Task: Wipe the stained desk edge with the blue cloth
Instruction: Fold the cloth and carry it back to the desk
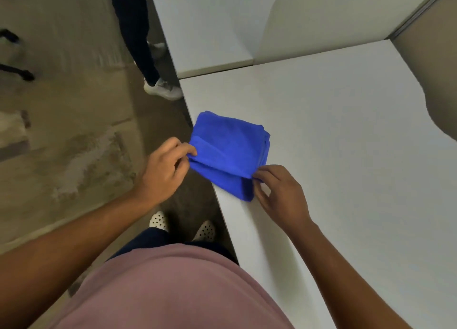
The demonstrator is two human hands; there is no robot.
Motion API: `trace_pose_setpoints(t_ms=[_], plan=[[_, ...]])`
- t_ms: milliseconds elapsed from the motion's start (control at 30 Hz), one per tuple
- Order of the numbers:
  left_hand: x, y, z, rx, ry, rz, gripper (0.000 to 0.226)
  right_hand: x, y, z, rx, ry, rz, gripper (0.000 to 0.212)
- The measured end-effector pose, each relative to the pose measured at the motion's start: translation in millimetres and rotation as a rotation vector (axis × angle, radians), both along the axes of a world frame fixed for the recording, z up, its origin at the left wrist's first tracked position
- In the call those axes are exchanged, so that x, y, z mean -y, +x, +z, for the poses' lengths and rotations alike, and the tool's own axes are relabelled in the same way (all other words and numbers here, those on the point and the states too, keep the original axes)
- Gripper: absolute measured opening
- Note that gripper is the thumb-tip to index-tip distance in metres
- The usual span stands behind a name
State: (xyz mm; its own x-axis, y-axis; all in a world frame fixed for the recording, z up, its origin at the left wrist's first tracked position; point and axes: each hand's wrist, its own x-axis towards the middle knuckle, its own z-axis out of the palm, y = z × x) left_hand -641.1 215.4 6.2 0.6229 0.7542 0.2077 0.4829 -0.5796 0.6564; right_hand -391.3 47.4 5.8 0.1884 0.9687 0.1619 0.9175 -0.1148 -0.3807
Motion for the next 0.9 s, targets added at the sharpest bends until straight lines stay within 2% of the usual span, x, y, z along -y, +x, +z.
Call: trace_pose_setpoints(t_ms=[67, 267, 433, 500, 667, 700, 800, 900], plan=[[-1.2, -1.5, -1.4, -0.005, -0.021, -0.023, 0.021, 9.8, -6.3, -1.4, 0.039, 0.032, 0.014, 0.013], [-5.9, -5.5, -9.2, 0.001, -0.146, -0.054, 0.018, 26.9, -33.3, -18.2, 0.046, -0.137, 0.041, 0.010], [-22.7, -8.7, -9.0, 0.012, -0.178, -0.171, 0.019, 25.9, -53.5, -19.2, 0.030, -0.240, -0.096, 0.043], [-33.3, -4.8, -4.8, 0.021, -0.157, -0.238, 0.015, 21.8, -59.5, -18.8, 0.016, -0.254, -0.147, 0.048], [-65.0, 19.4, 20.4, -0.025, -0.138, -0.352, 0.025, 7.1, -66.9, -11.4, -0.050, -0.282, -0.291, 0.064], [-72.5, 25.4, 26.5, -0.046, -0.143, -0.382, 0.025, 3.5, -67.9, -9.6, -0.043, -0.277, -0.297, 0.060], [-94.5, 44.0, 45.1, -0.102, -0.211, -0.461, 0.022, -6.6, -68.8, 0.9, -0.112, -0.190, -0.367, 0.029], [-121.8, 63.7, 64.9, -0.080, -0.282, -0.483, 0.018, -20.4, -57.4, 33.2, -0.453, -0.078, -0.585, 0.013]])
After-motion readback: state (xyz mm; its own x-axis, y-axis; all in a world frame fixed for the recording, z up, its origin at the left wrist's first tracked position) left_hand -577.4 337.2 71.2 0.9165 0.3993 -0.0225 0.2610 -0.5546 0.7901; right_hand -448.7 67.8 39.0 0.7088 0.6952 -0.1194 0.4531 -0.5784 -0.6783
